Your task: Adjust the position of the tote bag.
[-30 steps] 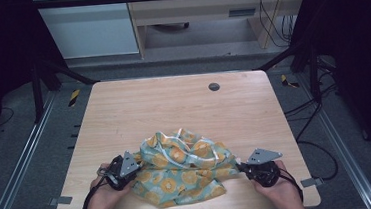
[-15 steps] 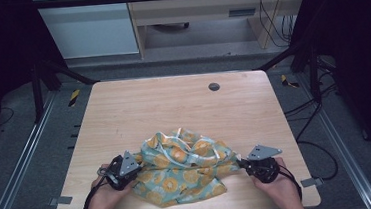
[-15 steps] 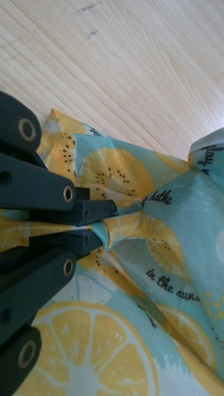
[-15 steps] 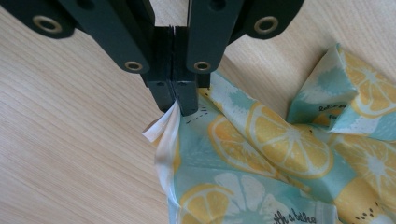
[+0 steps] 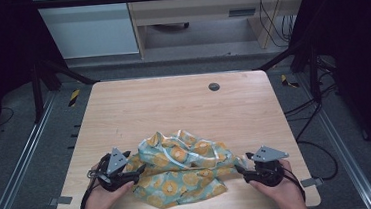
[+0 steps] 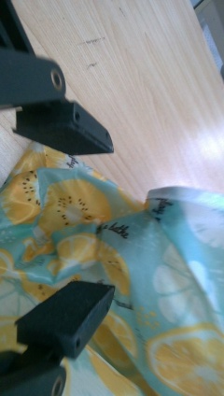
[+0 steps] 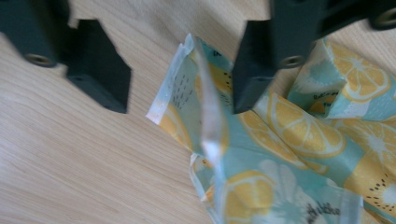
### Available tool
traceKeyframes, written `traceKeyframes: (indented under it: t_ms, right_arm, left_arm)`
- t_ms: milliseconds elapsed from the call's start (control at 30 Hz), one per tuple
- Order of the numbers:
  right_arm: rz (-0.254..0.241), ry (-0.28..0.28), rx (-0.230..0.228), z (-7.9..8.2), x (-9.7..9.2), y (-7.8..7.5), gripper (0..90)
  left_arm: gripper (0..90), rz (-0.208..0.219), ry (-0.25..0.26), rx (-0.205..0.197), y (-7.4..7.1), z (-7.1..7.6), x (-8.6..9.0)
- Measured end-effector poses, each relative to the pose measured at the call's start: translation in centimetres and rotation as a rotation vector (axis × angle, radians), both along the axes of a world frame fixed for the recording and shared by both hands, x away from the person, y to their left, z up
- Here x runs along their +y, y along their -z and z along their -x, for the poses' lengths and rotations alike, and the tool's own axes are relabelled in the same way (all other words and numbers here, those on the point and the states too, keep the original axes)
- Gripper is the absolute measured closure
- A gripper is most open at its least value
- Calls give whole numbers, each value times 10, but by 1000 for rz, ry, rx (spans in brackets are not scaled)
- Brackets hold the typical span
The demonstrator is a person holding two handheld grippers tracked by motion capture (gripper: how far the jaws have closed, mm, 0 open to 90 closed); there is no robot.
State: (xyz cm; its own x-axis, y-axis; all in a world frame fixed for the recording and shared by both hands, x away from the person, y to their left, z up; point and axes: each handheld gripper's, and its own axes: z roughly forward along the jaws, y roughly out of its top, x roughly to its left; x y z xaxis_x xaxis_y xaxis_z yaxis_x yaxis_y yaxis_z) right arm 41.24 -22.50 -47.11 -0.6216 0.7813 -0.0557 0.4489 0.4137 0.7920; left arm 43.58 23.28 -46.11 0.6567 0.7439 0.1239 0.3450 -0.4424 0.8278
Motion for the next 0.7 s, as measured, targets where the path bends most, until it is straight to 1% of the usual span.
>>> traceKeyframes:
  t_ms: [33,100,133,233,300,367,400,467,533,567,600,633,667,700]
  right_arm:
    - [-6,5,-6,2,-1,-1,311]
    - [-31,9,-16,5,-2,-3,224]
    - [-39,11,-17,6,-2,-4,192]
    - [-60,17,-25,10,-4,-7,141]
    - [-91,18,-29,12,-6,-11,123]
    - [-104,11,-45,14,-7,-15,113]
    - [-113,7,-53,14,-8,-18,112]
    - [-149,-4,-65,13,-6,-25,120]
    - [-172,-16,-75,9,-2,-33,153]
    - [-181,-31,-70,6,2,-38,189]
    - [-173,-56,-66,2,9,-44,215]
    - [-168,-70,-64,-1,14,-47,230]
    - [-155,-98,-61,-4,24,-53,261]
    - [-152,-119,-62,-6,30,-57,288]
  left_arm:
    - [234,22,-5,-1,-1,1,2]
    - [173,36,-16,4,-3,2,4]
    - [158,54,-24,2,-3,2,4]
    - [133,84,-39,0,-5,2,6]
    - [121,113,-48,-6,-8,3,8]
    - [113,154,-56,-7,-10,4,11]
    - [110,167,-56,-6,-10,4,13]
    - [108,186,-61,5,-10,4,15]
    - [107,186,-65,12,-10,4,16]
    - [107,186,-69,15,-9,3,17]
    - [107,186,-70,16,-9,3,17]
    - [108,184,-71,21,-9,3,16]
    - [108,184,-72,24,-8,3,16]
    - [109,173,-72,25,-8,3,16]
